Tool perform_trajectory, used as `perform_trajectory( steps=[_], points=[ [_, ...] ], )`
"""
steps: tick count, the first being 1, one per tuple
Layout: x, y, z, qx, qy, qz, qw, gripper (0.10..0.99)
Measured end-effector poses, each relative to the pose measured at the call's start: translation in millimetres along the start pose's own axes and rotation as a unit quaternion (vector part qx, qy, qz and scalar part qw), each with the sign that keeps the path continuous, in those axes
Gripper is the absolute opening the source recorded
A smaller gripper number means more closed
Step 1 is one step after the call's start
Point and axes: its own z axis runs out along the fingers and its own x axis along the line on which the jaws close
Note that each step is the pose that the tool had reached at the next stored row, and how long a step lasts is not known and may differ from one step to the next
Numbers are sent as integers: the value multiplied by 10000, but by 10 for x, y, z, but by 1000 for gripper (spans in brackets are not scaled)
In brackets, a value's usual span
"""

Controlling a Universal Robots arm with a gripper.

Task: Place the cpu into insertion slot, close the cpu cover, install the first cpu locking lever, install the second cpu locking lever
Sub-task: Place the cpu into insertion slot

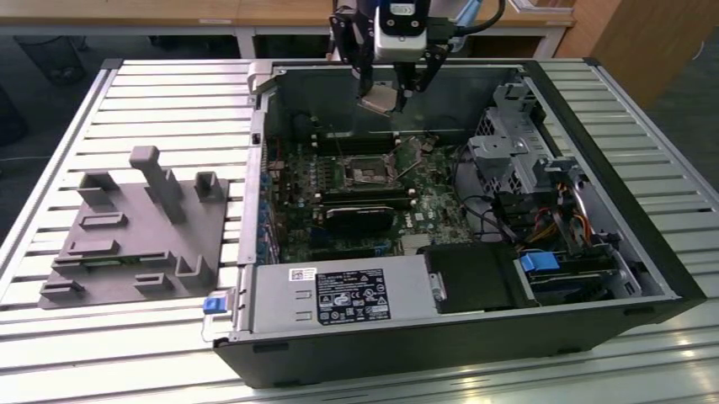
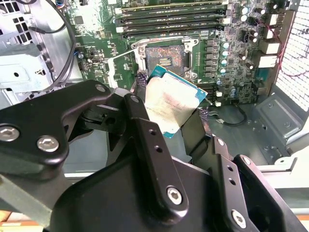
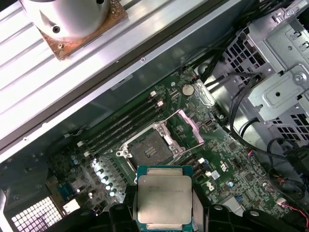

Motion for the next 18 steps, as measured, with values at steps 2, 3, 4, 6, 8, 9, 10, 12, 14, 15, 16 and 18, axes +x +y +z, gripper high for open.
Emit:
perform_trajectory(
  steps=[2,3,4,6,8,9,10,12,14,15,16,18],
  points=[
    [0,0,0,0,-1,17,10000,537],
    [0,0,0,0,-2,26,10000,537],
    [0,0,0,-1,-3,35,10000,537],
    [0,0,0,-1,-5,52,10000,537],
    [0,0,0,-1,-6,69,10000,537],
    [0,0,0,-1,-7,77,10000,537],
    [0,0,1,-2,-8,86,10000,537],
    [0,0,0,-2,-9,103,9999,537],
    [0,0,0,-2,-11,120,9999,537],
    [0,0,1,-2,-11,127,9999,537],
    [0,0,1,-3,-12,135,9999,537],
    [0,0,1,-3,-14,151,9999,537]
  ],
)
